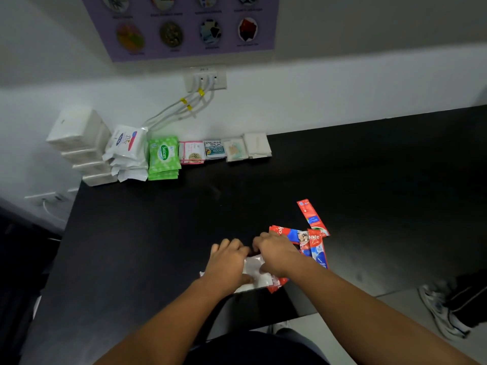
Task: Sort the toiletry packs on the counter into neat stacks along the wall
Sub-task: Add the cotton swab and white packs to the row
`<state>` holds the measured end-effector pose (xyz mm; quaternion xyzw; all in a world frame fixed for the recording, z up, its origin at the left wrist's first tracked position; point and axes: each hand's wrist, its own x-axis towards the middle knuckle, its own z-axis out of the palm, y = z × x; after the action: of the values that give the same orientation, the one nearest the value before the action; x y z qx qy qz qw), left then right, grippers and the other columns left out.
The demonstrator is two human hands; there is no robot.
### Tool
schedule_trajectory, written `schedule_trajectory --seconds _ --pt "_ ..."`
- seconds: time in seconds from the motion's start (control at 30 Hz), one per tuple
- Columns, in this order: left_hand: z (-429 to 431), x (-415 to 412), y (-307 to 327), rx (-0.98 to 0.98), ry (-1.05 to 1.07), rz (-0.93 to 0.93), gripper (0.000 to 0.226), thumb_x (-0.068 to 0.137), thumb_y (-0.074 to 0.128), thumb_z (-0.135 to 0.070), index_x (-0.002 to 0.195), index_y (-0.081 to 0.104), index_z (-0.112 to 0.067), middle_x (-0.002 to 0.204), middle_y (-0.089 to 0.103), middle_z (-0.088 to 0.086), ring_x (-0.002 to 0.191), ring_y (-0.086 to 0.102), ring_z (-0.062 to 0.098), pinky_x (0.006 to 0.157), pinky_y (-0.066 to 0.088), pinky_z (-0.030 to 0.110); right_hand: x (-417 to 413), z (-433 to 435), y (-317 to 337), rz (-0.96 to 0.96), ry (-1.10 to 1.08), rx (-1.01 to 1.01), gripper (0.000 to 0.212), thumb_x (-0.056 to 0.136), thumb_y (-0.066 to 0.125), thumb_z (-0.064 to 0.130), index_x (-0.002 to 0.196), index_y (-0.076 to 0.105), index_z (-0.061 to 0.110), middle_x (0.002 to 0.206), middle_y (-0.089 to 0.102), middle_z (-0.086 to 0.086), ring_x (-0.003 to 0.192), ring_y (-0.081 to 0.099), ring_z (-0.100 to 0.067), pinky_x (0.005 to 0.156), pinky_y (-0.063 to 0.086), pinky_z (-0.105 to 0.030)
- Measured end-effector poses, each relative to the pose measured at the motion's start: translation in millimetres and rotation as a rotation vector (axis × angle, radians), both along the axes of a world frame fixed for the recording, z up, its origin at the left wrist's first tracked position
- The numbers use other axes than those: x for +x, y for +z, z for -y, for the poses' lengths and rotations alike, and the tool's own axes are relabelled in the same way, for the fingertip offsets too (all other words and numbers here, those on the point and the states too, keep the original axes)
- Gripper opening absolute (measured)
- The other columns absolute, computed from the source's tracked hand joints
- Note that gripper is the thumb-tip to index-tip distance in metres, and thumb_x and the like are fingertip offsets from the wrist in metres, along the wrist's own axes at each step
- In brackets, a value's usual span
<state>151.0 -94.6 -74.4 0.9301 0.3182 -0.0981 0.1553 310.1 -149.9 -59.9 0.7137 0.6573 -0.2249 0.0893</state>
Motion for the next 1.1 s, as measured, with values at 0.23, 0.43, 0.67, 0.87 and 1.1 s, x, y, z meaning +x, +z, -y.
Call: schedule_trajectory --seconds 0.23,0.43,0.67,0.87,1.1 --pt "-7.6 3.8 2.1 0.011 0.002 0.03 0.052 0.082 0.063 -0.062 0.126 0.058 -0.033 0.123 0.05 -0.009 0.114 0.042 0.015 0.096 0.031 0.033 6.7 -6.2 2.0 -0.054 -0.026 -0.029 0.03 0.085 0.071 0.034 0.112 0.065 0.022 0.115 0.056 -0.002 0.105 0.055 -0.021 0.087 0.05 -0.036" --pt "-24.9 10.8 12.3 -0.117 0.15 0.24 0.015 0.094 0.058 -0.04 0.099 0.066 -0.029 0.09 0.06 -0.013 0.094 0.052 0.012 0.087 0.041 0.034 29.5 -25.1 16.1 -0.334 -0.231 0.114 0.015 0.081 0.074 0.025 0.089 0.063 0.029 0.087 0.059 0.008 0.083 0.058 -0.013 0.072 0.05 -0.029" --pt "-52.6 30.1 22.8 -0.364 0.555 0.597 0.006 0.091 0.069 -0.028 0.096 0.072 -0.026 0.081 0.07 -0.011 0.074 0.065 0.0 0.061 0.046 0.015 53.3 -45.0 28.9 -1.014 -0.781 0.361 0.037 0.079 0.08 0.007 0.11 0.061 0.007 0.092 0.069 -0.012 0.083 0.068 -0.021 0.066 0.054 -0.024" --pt "-64.6 66.6 32.7 -0.613 0.854 0.924 0.008 0.093 0.069 -0.021 0.098 0.073 -0.026 0.092 0.077 -0.004 0.085 0.074 0.01 0.075 0.06 0.03 62.7 -53.5 13.2 -1.168 -0.77 0.288 0.019 0.089 0.072 0.021 0.104 0.07 0.01 0.096 0.076 -0.007 0.084 0.072 -0.019 0.068 0.054 -0.034" --pt "-105.0 111.2 33.8 -0.462 0.814 0.87 0.02 0.092 0.068 -0.017 0.112 0.07 -0.019 0.093 0.074 -0.006 0.087 0.071 0.009 0.083 0.058 0.03 94.6 -88.3 19.4 -1.16 -0.914 0.444 0.01 0.094 0.065 0.014 0.097 0.069 0.005 0.093 0.074 -0.012 0.075 0.07 -0.026 0.056 0.057 -0.034"
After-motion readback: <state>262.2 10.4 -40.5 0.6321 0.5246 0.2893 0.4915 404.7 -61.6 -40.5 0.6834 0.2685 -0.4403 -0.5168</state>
